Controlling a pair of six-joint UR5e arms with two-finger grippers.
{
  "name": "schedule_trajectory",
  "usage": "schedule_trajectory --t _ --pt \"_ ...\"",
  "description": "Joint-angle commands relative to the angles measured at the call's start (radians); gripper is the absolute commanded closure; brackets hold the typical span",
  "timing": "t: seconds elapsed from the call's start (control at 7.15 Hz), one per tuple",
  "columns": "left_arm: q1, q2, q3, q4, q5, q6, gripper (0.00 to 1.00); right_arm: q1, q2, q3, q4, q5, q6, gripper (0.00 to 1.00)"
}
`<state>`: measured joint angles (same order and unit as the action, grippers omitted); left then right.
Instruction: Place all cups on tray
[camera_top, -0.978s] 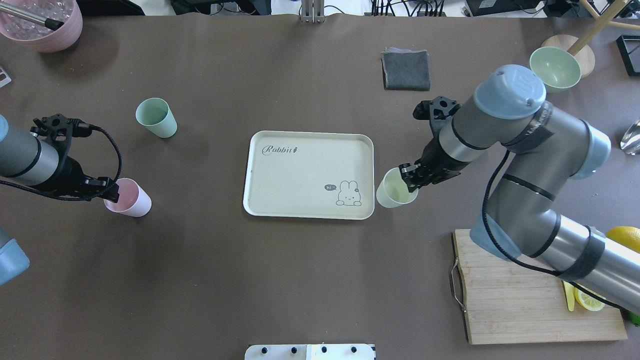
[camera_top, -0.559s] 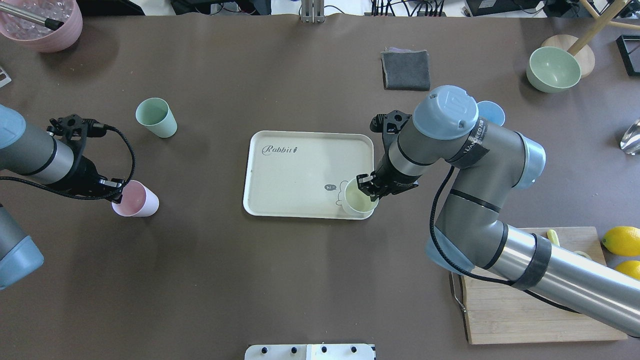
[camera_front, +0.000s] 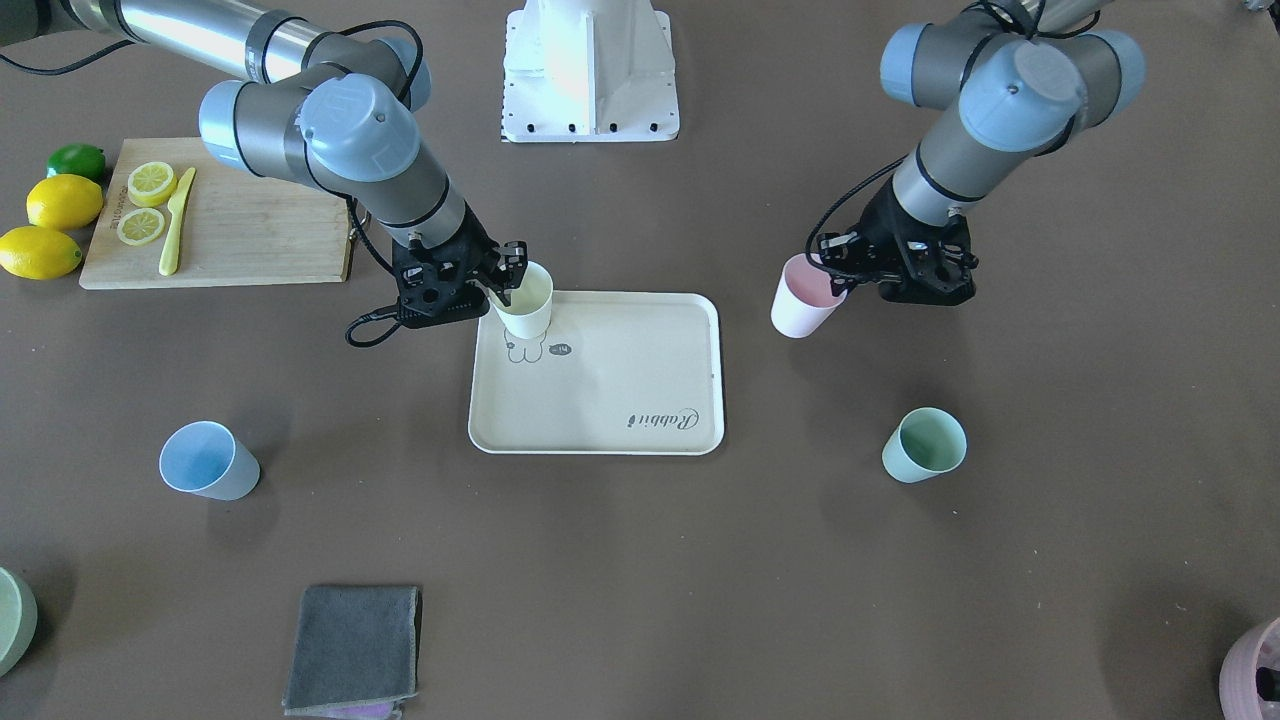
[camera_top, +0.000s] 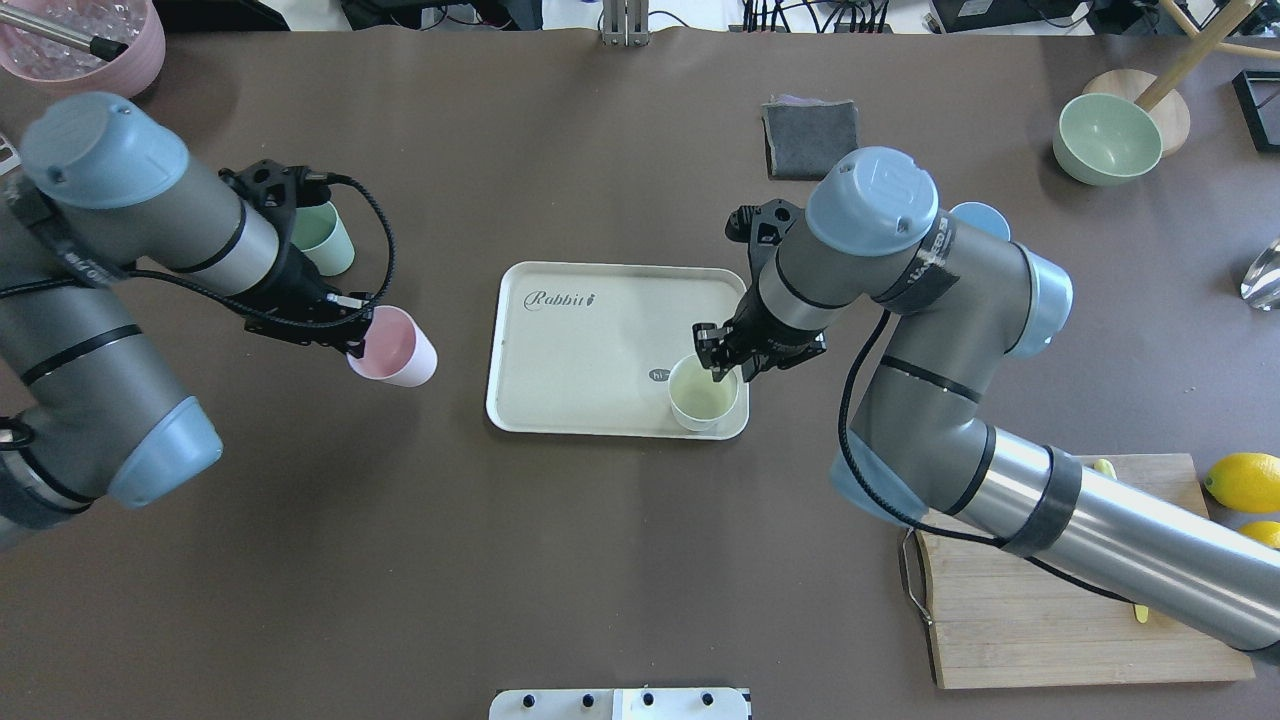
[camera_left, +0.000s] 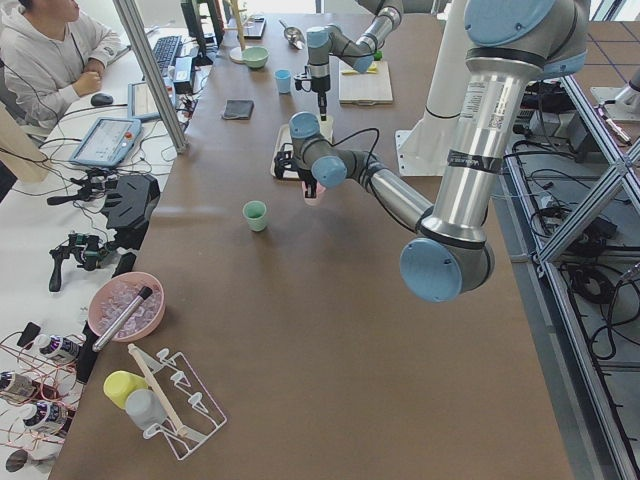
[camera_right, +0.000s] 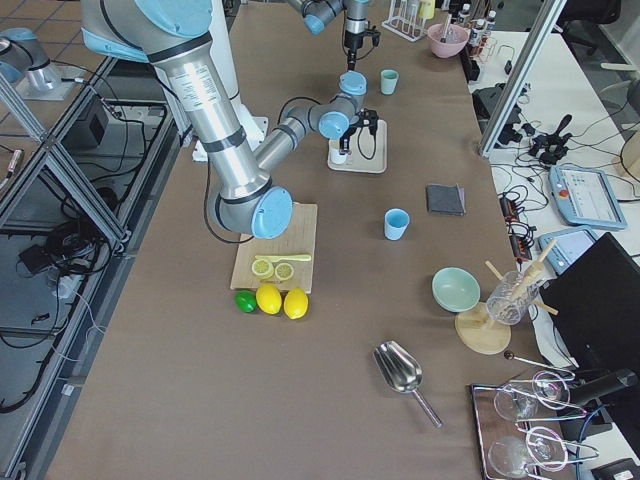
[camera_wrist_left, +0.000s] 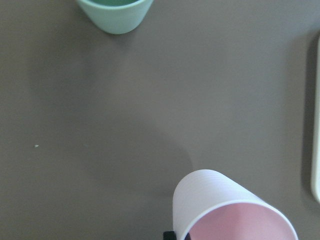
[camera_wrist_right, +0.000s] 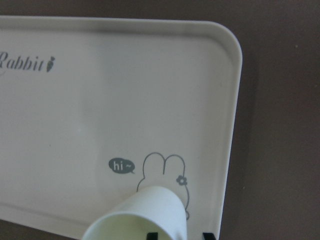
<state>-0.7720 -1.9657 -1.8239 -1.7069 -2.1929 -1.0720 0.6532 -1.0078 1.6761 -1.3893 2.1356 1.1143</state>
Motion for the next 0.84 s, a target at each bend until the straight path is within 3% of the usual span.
schedule_trajectory --t 0.0,0.28,0.7 --pt "0.066 -0.151 0.095 0.029 0.079 -0.106 1.00 0.197 -0.064 0.002 -0.010 0.137 -0.096 0.00" --pt "0.114 -0.185 0.121 0.027 0.107 -0.175 1.00 0.296 -0.144 -0.038 -0.013 0.139 -0.340 0.00" --pt "0.164 -0.214 0.156 0.026 0.157 -0.207 1.00 0.364 -0.150 -0.157 -0.008 0.124 -0.496 0.00"
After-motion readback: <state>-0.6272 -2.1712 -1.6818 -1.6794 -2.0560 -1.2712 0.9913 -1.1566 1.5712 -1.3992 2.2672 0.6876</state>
